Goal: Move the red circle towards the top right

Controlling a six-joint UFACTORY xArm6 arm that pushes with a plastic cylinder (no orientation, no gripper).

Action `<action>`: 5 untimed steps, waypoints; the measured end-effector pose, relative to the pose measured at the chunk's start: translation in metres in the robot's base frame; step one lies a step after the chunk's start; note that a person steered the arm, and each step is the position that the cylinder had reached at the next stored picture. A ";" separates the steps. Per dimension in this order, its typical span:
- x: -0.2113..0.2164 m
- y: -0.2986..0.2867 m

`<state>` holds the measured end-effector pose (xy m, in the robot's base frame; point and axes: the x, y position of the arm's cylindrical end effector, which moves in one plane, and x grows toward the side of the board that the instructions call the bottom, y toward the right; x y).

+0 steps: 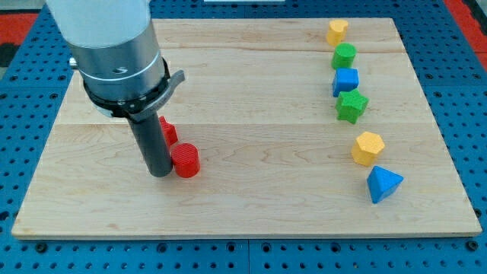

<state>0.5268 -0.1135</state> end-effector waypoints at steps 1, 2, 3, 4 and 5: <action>0.001 0.024; 0.001 0.054; -0.010 0.078; -0.036 0.078; -0.058 0.079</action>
<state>0.4688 -0.0345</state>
